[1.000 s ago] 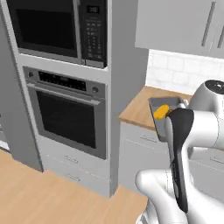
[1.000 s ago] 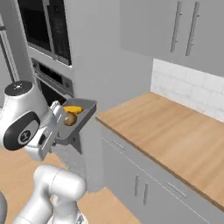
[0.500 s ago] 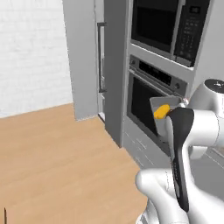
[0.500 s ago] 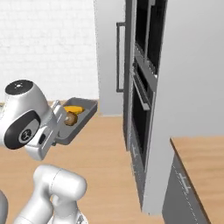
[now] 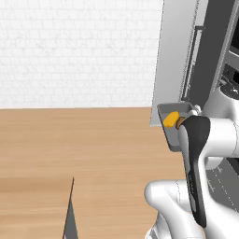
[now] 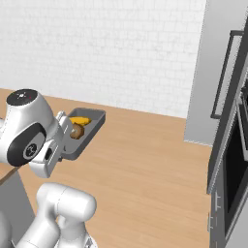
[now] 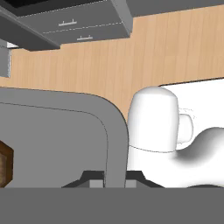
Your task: Take the meat container that has the steak and place it on the second highest rack of the freezer. Then take the vegetable container that has the mushroom and corn and place it on the highest rack of the freezer.
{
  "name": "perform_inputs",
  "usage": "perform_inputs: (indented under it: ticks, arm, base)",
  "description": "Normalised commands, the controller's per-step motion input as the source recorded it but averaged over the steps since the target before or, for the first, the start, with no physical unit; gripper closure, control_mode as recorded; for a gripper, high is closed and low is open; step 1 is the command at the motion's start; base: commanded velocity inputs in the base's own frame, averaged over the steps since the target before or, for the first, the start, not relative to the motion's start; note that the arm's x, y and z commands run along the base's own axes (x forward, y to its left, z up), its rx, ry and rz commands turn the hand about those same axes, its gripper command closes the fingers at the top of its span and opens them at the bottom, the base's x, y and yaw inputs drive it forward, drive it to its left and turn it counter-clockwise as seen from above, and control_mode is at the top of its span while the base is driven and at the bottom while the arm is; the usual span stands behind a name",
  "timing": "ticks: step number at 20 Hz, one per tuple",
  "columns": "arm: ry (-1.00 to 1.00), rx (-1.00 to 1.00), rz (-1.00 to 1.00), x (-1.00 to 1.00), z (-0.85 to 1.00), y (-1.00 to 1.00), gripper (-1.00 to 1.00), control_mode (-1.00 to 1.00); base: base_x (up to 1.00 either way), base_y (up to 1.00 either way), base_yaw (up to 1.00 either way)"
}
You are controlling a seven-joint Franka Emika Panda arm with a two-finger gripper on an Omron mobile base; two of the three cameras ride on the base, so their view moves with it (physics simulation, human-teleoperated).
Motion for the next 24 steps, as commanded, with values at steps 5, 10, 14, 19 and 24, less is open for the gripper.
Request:
perform_inputs:
  ticks: [5,10,14,19,24]
  arm:
    - [0.0,0.0,0.0,0.0,0.0,0.0,1.0,1.0]
    - [0.0,0.0,0.0,0.0,0.0,0.0,1.0,1.0]
    - [0.0,0.0,0.0,0.0,0.0,0.0,1.0,1.0]
    - [0.0,0.0,0.0,0.0,0.0,0.0,1.0,1.0]
    - [0.0,0.0,0.0,0.0,0.0,0.0,1.0,1.0]
  base:
    - [1.0,0.27,0.11]
    - [1.0,0.09,0.04]
    - [1.0,0.0,0.0]
    - [1.0,0.01,0.0]
    - [1.0,0.29,-0.07]
